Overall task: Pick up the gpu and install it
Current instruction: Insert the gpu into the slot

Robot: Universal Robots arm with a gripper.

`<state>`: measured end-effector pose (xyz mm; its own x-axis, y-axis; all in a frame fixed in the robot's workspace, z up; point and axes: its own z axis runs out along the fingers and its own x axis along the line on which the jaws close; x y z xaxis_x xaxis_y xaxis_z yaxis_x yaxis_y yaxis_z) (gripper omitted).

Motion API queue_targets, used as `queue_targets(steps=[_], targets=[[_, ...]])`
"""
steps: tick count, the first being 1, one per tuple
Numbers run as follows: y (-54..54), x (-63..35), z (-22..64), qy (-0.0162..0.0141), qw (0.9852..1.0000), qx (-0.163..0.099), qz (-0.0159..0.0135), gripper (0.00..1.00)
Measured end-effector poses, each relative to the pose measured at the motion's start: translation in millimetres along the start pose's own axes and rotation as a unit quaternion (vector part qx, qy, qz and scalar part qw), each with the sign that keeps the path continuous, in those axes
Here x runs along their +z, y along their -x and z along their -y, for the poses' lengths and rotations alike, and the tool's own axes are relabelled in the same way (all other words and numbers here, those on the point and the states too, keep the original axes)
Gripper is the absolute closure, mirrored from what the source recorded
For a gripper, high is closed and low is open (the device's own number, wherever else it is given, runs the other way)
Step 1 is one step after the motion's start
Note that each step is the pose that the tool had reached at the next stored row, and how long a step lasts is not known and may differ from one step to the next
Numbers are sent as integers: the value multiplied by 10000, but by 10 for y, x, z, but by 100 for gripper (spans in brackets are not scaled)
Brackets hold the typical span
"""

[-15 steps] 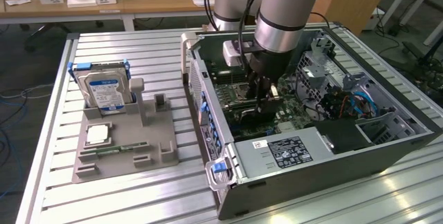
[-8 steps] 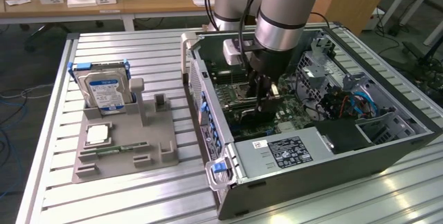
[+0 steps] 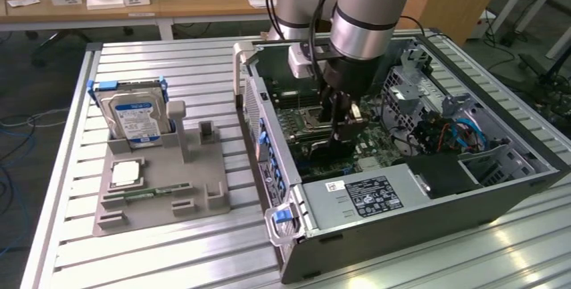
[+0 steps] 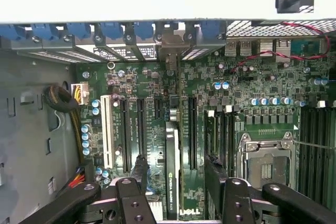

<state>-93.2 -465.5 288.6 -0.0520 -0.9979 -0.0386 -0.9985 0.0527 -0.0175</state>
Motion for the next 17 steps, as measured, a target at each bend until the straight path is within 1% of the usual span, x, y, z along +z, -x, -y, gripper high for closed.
queue_targets(steps=[15, 17], targets=[[0, -12, 0, 0, 10000, 0, 3, 42], [3, -87, 2, 1, 10000, 0, 5, 42]])
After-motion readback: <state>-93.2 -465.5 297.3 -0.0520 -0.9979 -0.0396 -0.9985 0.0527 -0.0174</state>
